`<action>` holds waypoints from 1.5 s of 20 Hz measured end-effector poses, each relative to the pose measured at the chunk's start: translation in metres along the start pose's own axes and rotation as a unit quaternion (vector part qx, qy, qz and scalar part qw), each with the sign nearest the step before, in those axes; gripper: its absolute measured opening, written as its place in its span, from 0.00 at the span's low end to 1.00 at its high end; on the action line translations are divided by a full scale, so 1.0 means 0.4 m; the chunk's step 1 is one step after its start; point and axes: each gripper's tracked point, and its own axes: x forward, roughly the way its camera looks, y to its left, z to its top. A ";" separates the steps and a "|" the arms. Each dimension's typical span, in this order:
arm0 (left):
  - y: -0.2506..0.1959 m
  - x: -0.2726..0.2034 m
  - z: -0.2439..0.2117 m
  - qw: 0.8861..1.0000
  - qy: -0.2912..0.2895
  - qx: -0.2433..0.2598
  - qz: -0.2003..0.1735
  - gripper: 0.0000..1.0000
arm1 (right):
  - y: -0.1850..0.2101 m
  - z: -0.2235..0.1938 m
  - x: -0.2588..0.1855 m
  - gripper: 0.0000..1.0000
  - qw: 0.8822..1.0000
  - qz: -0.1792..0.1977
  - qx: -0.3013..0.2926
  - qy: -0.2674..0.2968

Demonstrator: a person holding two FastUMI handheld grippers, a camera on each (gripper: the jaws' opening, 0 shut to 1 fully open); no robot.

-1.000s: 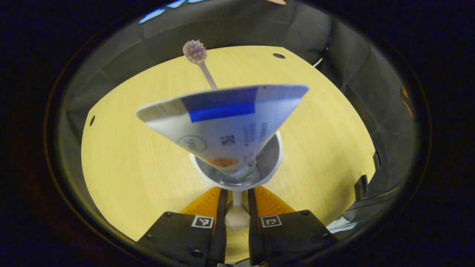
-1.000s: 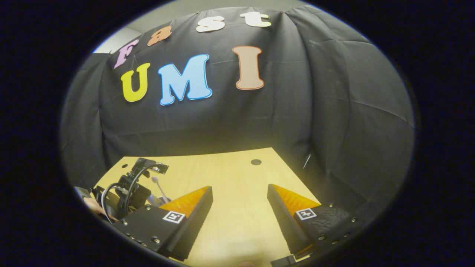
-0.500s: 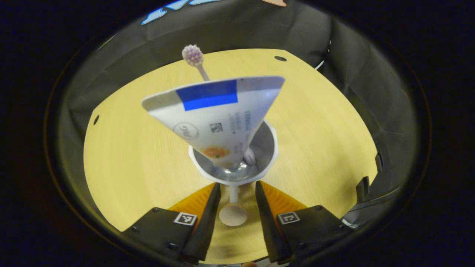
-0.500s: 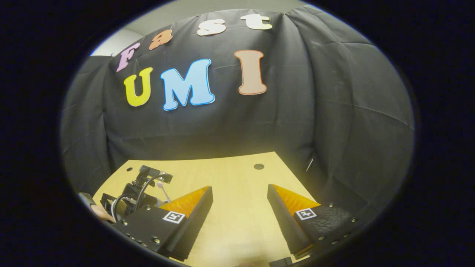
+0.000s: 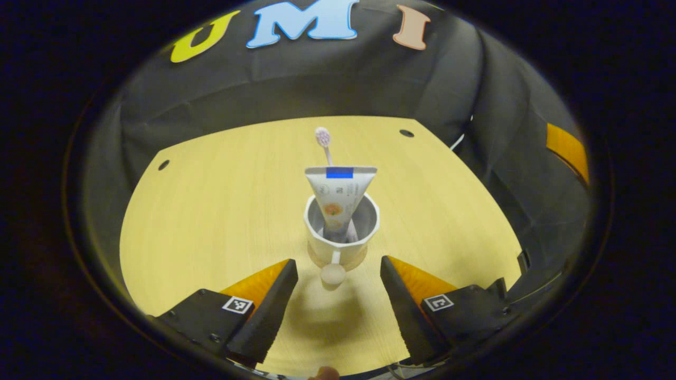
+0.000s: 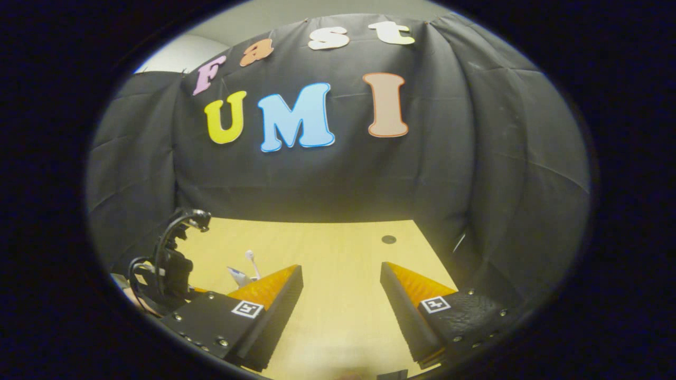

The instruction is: Put the toothbrush and toothpaste on the desktop into the cup, then pick up the cup and place it on the coaster on the desktop.

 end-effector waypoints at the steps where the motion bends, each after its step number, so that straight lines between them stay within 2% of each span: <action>1: 0.015 -0.028 0.017 1.000 -0.023 -0.006 0.009 1.00 | 0.014 0.004 -0.004 0.92 1.000 0.012 -0.003 0.001; 3: 0.041 -0.079 0.061 0.997 -0.077 -0.012 0.029 1.00 | 0.030 0.007 -0.011 0.93 1.000 0.028 -0.010 -0.001; 4: 0.053 -0.103 0.081 0.994 -0.100 -0.016 0.036 1.00 | 0.032 0.010 -0.016 0.88 0.999 0.029 -0.015 -0.004; 6: 0.055 -0.130 0.122 0.988 -0.143 -0.028 0.046 1.00 | 0.033 0.013 -0.029 0.88 0.999 0.025 -0.025 -0.010; 7: 0.061 -0.155 0.139 0.984 -0.167 -0.032 0.050 1.00 | 0.037 0.020 -0.040 0.93 0.999 0.024 -0.030 -0.016; 11: 0.096 -0.276 0.246 0.961 -0.262 -0.036 0.074 1.00 | 0.033 0.067 -0.069 0.93 0.997 0.001 -0.055 -0.052; 12: 0.102 -0.307 0.278 0.954 -0.286 -0.035 0.079 1.00 | 0.037 0.082 -0.078 0.88 0.996 -0.003 -0.057 -0.062; 14: 0.109 -0.359 0.342 0.940 -0.331 -0.027 0.082 1.00 | 0.048 0.106 -0.086 0.88 0.995 -0.008 -0.058 -0.076; 15: 0.112 -0.378 0.358 0.934 -0.348 -0.022 0.081 1.00 | 0.056 0.117 -0.089 0.93 0.995 -0.009 -0.056 -0.081; 17: 0.112 -0.403 0.386 0.927 -0.367 -0.023 0.070 1.00 | 0.066 0.128 -0.089 0.93 0.994 -0.011 -0.067 -0.087; 18: 0.107 -0.413 0.393 0.925 -0.373 -0.023 0.065 1.00 | 0.071 0.139 -0.091 0.88 0.993 -0.011 -0.072 -0.092; 19: 0.104 -0.430 0.393 0.923 -0.378 -0.020 0.064 1.00 | 0.079 0.146 -0.090 0.93 0.993 -0.010 -0.073 -0.094; 27: 0.132 -0.500 0.454 0.900 -0.428 -0.001 0.085 0.99 | 0.082 0.207 -0.067 0.92 0.990 -0.003 -0.075 -0.121; 29: 0.119 -0.501 0.455 0.897 -0.432 0.001 0.090 0.99 | 0.060 0.219 -0.065 0.88 0.989 -0.010 -0.077 -0.128; 30: 0.114 -0.503 0.459 0.895 -0.436 0.004 0.095 0.99 | 0.044 0.224 -0.066 0.90 0.987 -0.018 -0.083 -0.135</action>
